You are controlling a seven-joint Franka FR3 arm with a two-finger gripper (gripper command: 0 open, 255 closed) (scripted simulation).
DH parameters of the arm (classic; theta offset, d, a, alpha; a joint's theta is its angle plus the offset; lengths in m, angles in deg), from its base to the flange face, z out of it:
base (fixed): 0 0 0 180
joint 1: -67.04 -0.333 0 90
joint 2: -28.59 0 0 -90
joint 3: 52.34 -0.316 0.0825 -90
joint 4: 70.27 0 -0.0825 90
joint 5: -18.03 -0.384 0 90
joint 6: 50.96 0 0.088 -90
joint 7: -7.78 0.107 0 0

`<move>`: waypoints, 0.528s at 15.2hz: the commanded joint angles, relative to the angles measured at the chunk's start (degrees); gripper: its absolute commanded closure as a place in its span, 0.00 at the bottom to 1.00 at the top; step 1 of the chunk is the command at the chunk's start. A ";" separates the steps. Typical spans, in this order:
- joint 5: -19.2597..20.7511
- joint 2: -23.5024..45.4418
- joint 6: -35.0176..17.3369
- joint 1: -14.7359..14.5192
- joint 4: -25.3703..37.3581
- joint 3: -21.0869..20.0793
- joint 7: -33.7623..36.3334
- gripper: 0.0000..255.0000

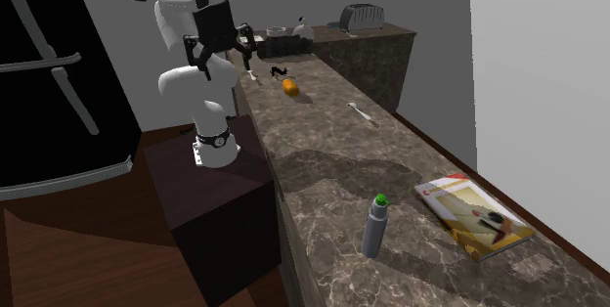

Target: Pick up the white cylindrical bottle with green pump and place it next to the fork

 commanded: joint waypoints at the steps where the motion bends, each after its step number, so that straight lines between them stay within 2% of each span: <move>1: 0.00 0.00 0.00 0.00 0.00 0.00 0.00 0.00; 8: -2.04 15.25 -7.49 -1.76 6.36 -1.04 -0.21 0.00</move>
